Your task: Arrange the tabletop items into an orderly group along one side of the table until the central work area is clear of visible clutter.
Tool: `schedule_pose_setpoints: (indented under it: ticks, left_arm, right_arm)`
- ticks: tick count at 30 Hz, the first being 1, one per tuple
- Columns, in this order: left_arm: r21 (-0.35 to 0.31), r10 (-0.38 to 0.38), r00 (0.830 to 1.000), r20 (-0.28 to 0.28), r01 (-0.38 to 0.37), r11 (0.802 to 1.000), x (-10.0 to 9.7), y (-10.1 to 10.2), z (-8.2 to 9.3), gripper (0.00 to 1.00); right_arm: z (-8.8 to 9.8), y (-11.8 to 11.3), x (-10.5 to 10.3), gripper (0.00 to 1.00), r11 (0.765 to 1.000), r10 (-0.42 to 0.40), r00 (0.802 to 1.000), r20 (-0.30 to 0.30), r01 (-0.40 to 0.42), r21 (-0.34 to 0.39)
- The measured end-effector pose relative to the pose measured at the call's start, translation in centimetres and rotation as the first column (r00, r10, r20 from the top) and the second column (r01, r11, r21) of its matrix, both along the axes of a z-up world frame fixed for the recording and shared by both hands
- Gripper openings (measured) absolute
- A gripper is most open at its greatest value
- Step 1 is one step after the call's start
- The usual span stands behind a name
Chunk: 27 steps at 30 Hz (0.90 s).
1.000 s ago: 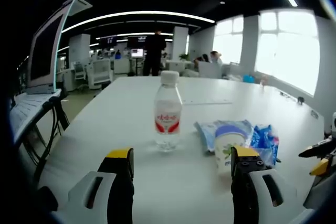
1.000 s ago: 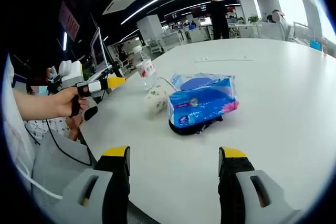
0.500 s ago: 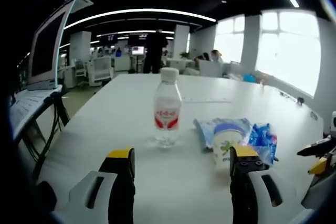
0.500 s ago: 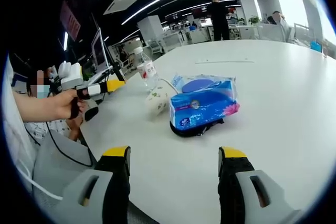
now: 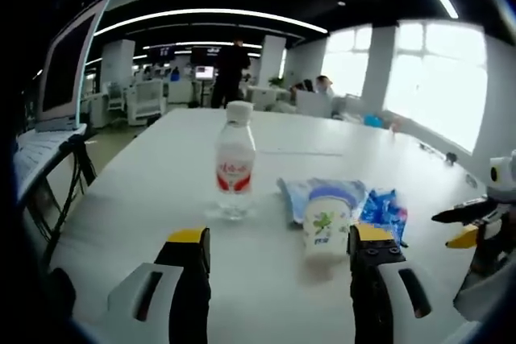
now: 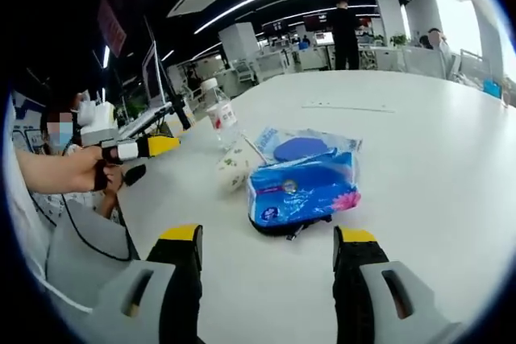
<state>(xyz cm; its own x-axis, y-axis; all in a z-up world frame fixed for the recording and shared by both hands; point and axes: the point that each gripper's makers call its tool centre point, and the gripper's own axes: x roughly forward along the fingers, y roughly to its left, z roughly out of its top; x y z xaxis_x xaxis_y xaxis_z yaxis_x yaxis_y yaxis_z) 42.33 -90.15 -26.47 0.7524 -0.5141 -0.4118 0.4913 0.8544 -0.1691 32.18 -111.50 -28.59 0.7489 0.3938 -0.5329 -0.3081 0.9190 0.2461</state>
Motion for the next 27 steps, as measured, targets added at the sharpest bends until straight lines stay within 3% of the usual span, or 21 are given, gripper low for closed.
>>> schedule_pose_setpoints:
  ticks: [8,13,20,23,27]
  left_arm:
    - [-0.015,-0.011,0.997,-0.073,0.01,1.0,-2.9,-1.7,-1.9,0.63]
    - [-0.017,-0.039,0.996,-0.083,0.038,0.999,-3.8,-2.7,-2.0,0.62]
    - [-0.018,-0.059,0.994,-0.088,0.057,0.998,-3.8,-3.5,-2.1,0.61]
    - [-0.045,-0.036,0.995,-0.093,0.031,0.998,-3.6,-3.7,-1.8,0.61]
    - [-0.037,-0.069,0.992,-0.106,0.065,0.997,-4.4,-4.9,-2.2,0.6]
  right_arm:
    - [0.2,-3.4,2.9,0.63,0.998,0.006,1.0,0.012,-0.006,-0.057]
    - [0.2,-4.7,4.0,0.63,0.997,0.006,1.0,0.013,-0.005,-0.075]
    - [0.2,-5.0,4.5,0.62,0.996,0.008,1.0,0.014,-0.006,-0.084]
    - [0.0,-4.9,4.6,0.62,0.996,0.017,1.0,0.011,-0.016,-0.086]
    - [-0.5,-4.9,4.8,0.62,0.995,0.029,1.0,0.007,-0.028,-0.096]
